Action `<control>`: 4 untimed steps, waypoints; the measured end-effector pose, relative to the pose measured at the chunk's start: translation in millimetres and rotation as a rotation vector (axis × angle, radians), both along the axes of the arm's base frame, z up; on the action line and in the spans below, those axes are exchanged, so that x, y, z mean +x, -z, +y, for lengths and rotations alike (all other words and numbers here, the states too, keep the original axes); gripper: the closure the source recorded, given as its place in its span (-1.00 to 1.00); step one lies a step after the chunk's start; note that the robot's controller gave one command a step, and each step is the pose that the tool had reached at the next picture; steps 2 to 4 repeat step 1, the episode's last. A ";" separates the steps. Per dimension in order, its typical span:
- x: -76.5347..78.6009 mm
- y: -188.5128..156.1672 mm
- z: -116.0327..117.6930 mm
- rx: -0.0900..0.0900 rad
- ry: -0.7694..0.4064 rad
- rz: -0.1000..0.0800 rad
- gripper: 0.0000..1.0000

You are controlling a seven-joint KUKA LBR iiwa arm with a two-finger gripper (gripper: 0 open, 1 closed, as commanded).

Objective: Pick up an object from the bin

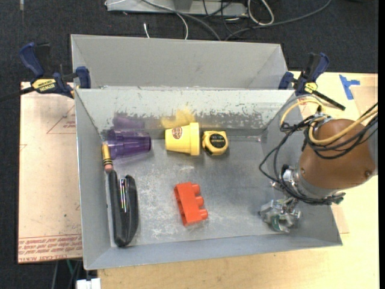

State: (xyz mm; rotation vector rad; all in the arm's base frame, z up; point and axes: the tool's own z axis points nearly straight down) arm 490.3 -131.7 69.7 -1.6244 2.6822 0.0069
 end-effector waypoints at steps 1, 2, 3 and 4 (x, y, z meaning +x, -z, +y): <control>-2.3 -39.5 1.5 0.004 0.002 0.008 1.00; -2.3 -39.5 1.5 0.004 0.002 0.008 1.00; -2.3 -39.5 1.5 0.004 0.002 0.008 1.00; -2.3 -39.5 1.5 0.004 0.002 0.008 1.00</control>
Offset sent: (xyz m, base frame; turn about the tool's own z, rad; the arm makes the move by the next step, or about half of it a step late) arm -0.0030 0.0016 0.0187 0.0005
